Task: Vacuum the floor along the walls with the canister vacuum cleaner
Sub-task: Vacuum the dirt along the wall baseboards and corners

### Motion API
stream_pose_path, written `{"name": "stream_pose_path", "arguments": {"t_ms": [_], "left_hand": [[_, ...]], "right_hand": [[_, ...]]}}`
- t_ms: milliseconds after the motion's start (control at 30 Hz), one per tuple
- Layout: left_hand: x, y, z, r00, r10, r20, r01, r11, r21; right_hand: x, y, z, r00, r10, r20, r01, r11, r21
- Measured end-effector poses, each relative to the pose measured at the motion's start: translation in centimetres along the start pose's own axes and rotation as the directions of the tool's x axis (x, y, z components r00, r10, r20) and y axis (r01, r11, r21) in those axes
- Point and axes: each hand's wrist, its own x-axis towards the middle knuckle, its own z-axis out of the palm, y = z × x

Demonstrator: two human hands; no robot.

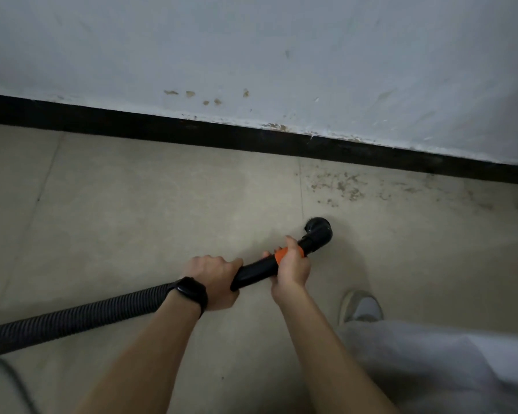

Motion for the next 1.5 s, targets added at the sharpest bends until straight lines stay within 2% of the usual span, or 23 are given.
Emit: {"name": "stream_pose_path", "arguments": {"t_ms": [200,500,1200,1500], "left_hand": [[2.1,4.2,-0.8,0.996,0.073,-0.043,-0.072,0.997,0.030],[3.6,6.0,-0.8,0.996,0.061,-0.062,-0.059,0.997,0.044],[5.0,1.5,-1.5,0.975,-0.203,-0.093,0.202,0.979,-0.023],[6.7,1.3,-2.6,0.970,-0.224,-0.093,0.224,0.975,-0.015]], "right_hand": [[2.2,-3.4,-2.5,0.999,-0.010,-0.035,0.010,1.000,0.021],[3.8,-5.5,-2.9,0.999,-0.021,0.049,0.021,1.000,-0.002],[5.5,-5.0,4.3,0.952,0.010,0.305,0.033,0.990,-0.136],[6.4,-6.2,5.7,0.943,0.011,0.332,0.051,0.983,-0.175]]}}
